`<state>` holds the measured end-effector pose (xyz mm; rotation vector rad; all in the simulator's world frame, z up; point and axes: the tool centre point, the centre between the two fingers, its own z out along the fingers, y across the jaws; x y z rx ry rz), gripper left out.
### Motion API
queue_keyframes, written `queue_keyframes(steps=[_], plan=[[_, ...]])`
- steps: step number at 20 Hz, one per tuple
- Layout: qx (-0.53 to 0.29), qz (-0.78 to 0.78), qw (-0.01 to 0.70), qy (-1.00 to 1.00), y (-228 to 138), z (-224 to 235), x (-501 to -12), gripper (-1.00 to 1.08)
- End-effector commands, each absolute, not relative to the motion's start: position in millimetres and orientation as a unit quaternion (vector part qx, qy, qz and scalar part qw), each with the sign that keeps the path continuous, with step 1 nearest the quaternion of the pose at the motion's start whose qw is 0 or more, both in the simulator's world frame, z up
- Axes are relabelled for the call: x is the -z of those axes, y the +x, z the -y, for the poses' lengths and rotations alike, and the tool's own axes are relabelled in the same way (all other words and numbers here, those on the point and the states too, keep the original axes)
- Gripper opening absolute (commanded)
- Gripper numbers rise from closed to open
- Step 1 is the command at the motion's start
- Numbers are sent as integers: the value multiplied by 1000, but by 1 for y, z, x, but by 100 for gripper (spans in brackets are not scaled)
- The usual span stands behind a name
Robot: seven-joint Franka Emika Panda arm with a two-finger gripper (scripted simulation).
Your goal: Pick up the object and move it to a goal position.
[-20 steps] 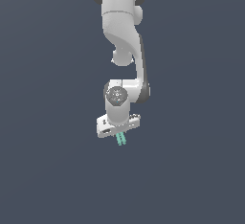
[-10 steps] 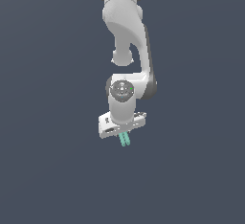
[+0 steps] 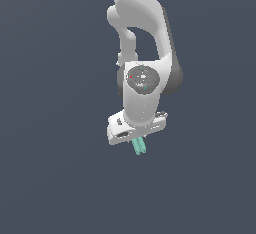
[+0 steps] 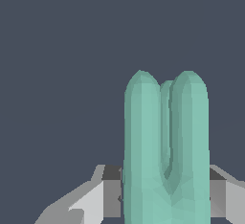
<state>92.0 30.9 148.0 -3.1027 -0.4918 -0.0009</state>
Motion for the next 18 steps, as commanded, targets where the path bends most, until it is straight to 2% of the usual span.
queue_keyframes(steps=[1,9,18], plan=[[0,156,0,-988,101,-39,-170,-100],[0,156,0,-988,123,-56,-215,-100],[0,156,0,-988,133,-63,-234,-100]])
